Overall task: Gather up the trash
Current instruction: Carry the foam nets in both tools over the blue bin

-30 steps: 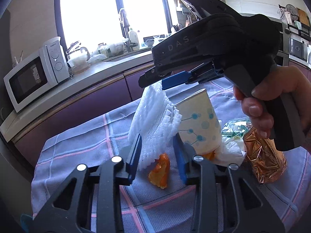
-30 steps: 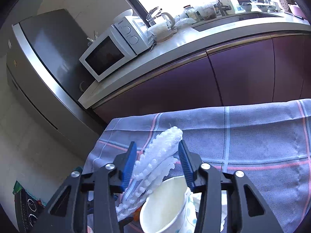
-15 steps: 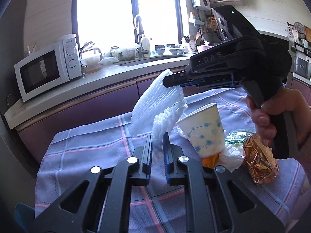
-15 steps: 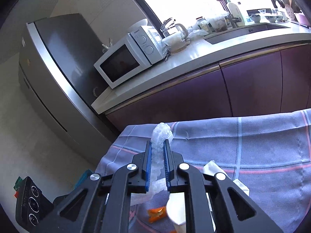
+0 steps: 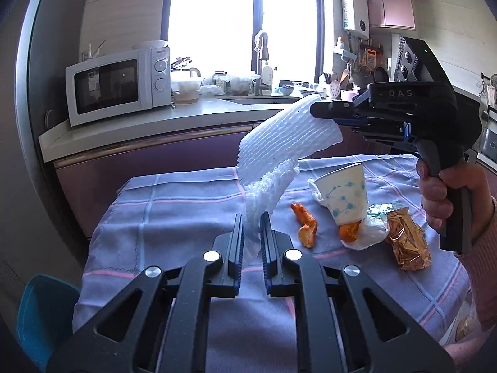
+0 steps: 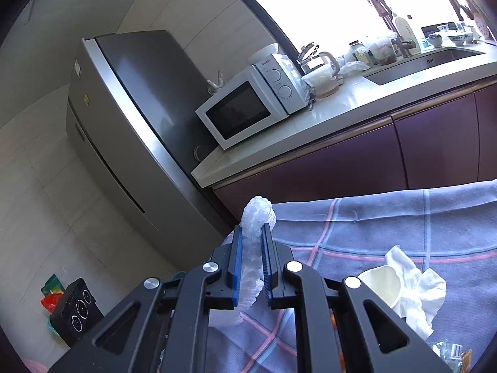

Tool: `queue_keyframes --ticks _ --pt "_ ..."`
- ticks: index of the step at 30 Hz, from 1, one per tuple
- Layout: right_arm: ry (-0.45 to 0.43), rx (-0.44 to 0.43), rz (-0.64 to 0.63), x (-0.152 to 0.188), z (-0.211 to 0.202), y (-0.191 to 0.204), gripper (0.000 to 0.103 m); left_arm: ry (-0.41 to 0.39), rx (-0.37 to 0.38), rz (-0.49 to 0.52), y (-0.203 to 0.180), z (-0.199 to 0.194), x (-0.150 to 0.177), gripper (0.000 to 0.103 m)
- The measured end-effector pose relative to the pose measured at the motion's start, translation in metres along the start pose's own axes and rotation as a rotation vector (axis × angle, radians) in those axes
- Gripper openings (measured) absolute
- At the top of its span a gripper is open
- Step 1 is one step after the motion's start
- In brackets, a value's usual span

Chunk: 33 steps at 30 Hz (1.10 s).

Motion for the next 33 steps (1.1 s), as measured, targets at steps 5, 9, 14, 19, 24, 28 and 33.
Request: queue_keyframes --ticks 5,9,14,19,24,28,33 --pt "0.012 -0.051 0.010 0.012 0.003 0.016 0.011 0.000 -0.042 -0.041 0.025 -0.029 0.013 0.011" --pt "0.029 -0.089 0.018 0.023 0.009 0.027 0.011 0.000 -0.079 -0.073 0.044 -0.051 0.024 0.011" --pt "0.044 -0.118 0.020 0.034 0.018 0.040 0.011 0.001 -0.122 -0.110 0.064 -0.072 0.034 0.011" --pt "0.064 -0.140 0.024 0.043 0.027 0.052 0.011 -0.016 -0.164 -0.140 0.083 -0.096 0.041 0.011" --pt "0.100 -0.172 0.006 0.052 0.038 0.070 0.011 -0.027 -0.218 -0.174 0.108 -0.116 0.047 0.011" --pt "0.132 -0.205 -0.008 0.061 0.051 0.088 0.011 -0.036 -0.275 -0.189 0.128 -0.132 0.051 0.011" --pt "0.183 -0.250 -0.019 0.075 0.070 0.111 0.011 -0.031 -0.360 -0.214 0.161 -0.150 0.059 0.011"
Point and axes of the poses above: each gripper's, at about its wrist camera, not at the fingertips, and z roughly the way its jaws point, y to its left, x to its underside, the point moved 7 cm from there along z, roughly the way its jaws point, and after that the axes turned 3 degrees about -y, right-handed, at the moved point
